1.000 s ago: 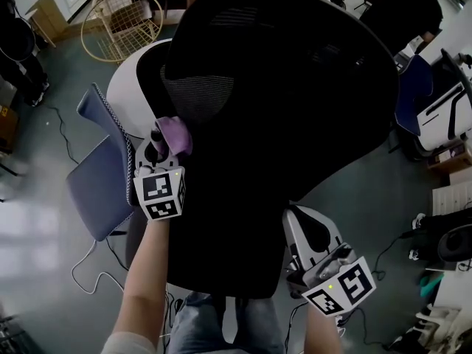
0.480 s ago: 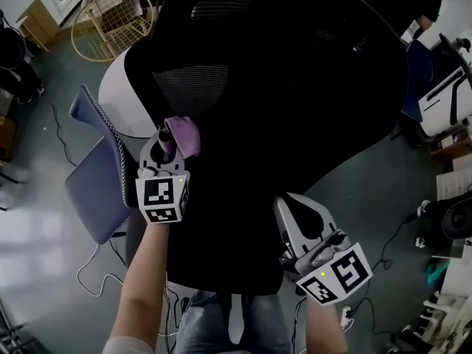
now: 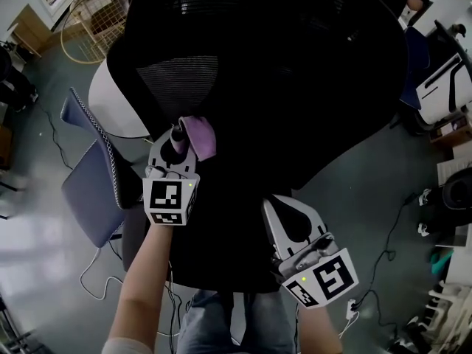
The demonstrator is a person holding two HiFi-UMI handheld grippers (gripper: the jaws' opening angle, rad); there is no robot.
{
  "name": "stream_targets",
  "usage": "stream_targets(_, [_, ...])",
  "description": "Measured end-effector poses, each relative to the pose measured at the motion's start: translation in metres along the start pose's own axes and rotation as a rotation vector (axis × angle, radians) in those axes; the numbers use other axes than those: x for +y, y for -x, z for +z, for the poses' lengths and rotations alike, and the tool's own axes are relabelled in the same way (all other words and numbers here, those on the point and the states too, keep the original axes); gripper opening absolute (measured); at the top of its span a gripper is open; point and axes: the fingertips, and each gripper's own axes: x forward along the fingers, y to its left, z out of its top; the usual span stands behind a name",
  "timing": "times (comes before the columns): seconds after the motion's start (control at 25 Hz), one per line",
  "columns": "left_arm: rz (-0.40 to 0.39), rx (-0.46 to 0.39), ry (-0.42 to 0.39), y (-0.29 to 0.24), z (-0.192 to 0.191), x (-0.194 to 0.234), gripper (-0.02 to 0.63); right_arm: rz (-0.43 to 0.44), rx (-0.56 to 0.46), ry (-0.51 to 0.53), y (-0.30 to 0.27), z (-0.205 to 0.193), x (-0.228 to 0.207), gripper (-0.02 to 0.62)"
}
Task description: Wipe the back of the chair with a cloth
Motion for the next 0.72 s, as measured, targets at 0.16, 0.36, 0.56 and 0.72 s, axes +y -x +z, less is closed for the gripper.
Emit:
stream_targets(0.16, [-0.024,-0.008,-0.004,-0.005,0.002,-0.018,0.074,-0.023,-0.006,-0.023,0.008,-0.005,-0.005,0.008])
stream_targets(0.36, [-0.067,-0.022,0.008,-0.015,0.007,-0.054,0.074,-0.058,-0.018,-0.048,0.018,-0.007,-0.015,0.008])
stream_targets(0.56, [-0.122,-0.032,0.044,-0.027,0.011,-0.097,0.074,-0.087,-0.018,-0.070,0.033,-0.011,-0.024,0.008])
stream_targets(0.72, [-0.183,-0.033,0.046,-0.036,0.014,-0.132,0.074,-0.112,-0.018,-0.076,0.045,-0.013,-0.032,0.008])
